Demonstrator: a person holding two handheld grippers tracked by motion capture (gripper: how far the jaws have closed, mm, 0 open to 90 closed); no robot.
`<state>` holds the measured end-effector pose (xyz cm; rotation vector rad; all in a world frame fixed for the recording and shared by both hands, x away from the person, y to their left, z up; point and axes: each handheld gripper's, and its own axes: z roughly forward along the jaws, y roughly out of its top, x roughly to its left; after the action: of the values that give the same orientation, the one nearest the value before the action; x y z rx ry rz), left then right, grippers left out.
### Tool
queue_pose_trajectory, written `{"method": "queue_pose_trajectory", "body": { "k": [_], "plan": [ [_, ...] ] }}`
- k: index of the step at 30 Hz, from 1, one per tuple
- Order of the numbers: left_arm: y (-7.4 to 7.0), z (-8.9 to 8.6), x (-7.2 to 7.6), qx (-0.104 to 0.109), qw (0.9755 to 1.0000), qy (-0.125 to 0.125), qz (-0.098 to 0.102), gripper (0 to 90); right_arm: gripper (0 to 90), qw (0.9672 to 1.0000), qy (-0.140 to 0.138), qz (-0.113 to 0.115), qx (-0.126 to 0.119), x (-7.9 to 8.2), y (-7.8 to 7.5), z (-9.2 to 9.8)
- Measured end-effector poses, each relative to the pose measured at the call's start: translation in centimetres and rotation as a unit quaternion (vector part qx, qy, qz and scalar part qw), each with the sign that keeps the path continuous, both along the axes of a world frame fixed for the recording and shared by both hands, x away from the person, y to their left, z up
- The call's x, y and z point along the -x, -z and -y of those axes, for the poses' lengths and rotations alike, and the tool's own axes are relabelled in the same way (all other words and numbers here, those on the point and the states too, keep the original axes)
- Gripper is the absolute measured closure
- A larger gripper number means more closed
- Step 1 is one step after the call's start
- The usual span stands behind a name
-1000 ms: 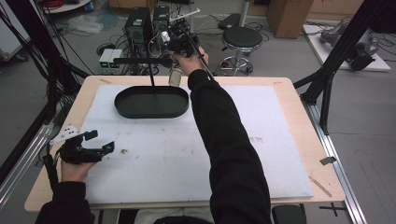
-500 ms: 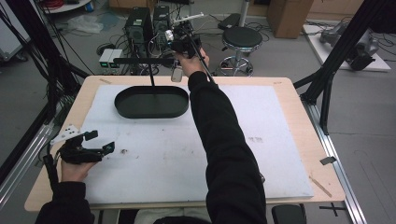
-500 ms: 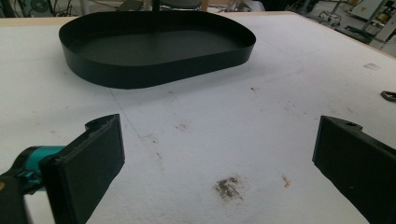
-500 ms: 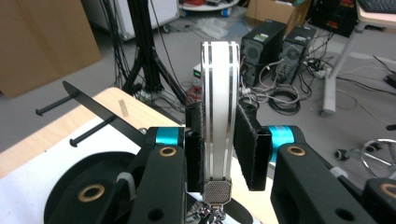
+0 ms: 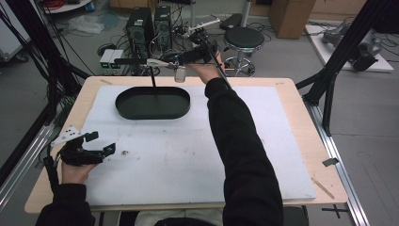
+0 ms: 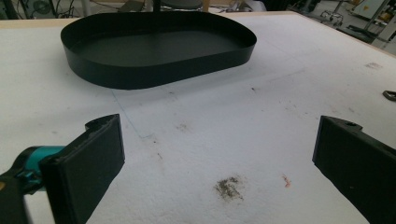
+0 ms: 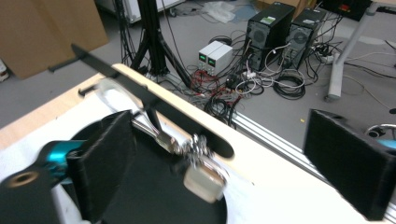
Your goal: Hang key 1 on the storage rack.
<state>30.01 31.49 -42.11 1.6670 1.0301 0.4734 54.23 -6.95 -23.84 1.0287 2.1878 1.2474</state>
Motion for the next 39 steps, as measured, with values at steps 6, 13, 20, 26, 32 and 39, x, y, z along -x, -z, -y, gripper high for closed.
{"method": "queue_pose_trajectory", "body": {
  "k": [6,13,20,26,32,39],
  "plan": [
    [0.0,0.0,0.1,-0.003,1.0000,0.002,-0.001,2.6,0.6,0.9999,-0.009,-0.005,0.007,1.5,0.0,2.0],
    [-0.1,0.2,0.1,-0.009,1.0000,0.002,-0.003,2.6,0.7,0.9994,-0.024,-0.017,0.017,3.2,1.0,4.3],
    [-0.1,0.1,0.1,-0.011,0.9999,0.002,-0.004,2.6,0.7,0.9994,-0.021,-0.021,0.016,4.5,2.0,6.4],
    [0.0,0.3,0.1,-0.012,0.9999,0.002,-0.005,2.6,0.7,0.9992,-0.024,-0.024,0.023,5.7,2.9,7.5],
    [0.0,0.3,0.1,-0.015,0.9999,0.002,-0.006,2.6,0.7,0.9987,-0.029,-0.034,0.026,6.8,4.1,8.6],
    [0.0,0.3,0.1,-0.018,0.9998,0.002,-0.007,2.6,0.8,0.9985,-0.027,-0.042,0.023,7.7,5.1,9.8]
  ]
}}
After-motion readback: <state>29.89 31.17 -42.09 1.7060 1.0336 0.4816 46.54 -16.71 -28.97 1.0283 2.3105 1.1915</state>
